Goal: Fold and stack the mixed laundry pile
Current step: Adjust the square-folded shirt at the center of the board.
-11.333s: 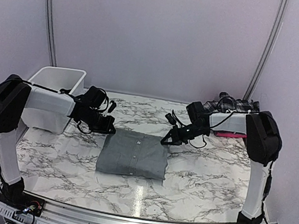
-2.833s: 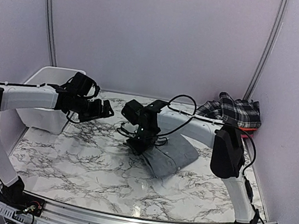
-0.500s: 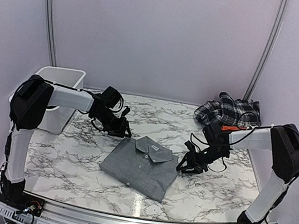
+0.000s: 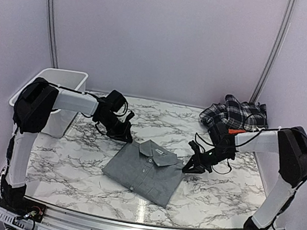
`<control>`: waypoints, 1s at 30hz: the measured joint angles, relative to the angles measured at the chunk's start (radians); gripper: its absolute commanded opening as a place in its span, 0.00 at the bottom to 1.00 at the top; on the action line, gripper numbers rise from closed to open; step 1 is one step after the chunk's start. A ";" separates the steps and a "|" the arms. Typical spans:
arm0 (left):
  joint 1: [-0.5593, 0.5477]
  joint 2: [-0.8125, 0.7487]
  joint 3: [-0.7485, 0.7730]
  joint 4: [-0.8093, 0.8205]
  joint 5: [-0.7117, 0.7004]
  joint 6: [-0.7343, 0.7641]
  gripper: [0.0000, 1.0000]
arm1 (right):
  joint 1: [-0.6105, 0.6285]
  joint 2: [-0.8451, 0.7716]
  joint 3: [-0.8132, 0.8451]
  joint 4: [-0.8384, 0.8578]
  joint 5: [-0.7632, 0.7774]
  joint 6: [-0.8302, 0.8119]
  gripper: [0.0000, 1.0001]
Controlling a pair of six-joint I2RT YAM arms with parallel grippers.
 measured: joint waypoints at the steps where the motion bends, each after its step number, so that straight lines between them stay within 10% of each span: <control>1: 0.000 0.000 0.000 0.000 0.002 0.002 0.00 | 0.000 -0.001 0.002 0.002 -0.002 -0.001 0.00; 23: 0.000 -0.077 -0.038 -0.022 -0.010 0.035 0.00 | 0.014 -0.074 0.090 -0.031 0.010 -0.089 0.00; 27: 0.000 -0.077 -0.040 -0.023 -0.010 0.039 0.25 | 0.022 -0.067 0.099 -0.031 0.019 -0.092 0.00; 30: 0.000 -0.077 -0.042 -0.026 -0.012 0.042 0.27 | 0.024 -0.063 0.099 -0.031 0.025 -0.092 0.00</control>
